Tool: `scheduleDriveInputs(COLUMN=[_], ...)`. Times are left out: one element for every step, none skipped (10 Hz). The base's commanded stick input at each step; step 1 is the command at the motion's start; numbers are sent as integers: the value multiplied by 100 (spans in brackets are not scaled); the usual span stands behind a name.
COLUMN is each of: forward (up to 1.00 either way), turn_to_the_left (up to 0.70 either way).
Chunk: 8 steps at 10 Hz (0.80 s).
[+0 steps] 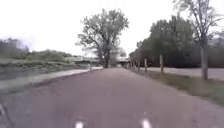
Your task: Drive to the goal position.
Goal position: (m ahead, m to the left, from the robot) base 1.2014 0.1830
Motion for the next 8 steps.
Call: scheduleDriveInputs(forward=[70,70,70,70,70,70,70,70], turn_to_the_left=[0,0,0,0,0,0,0,0])
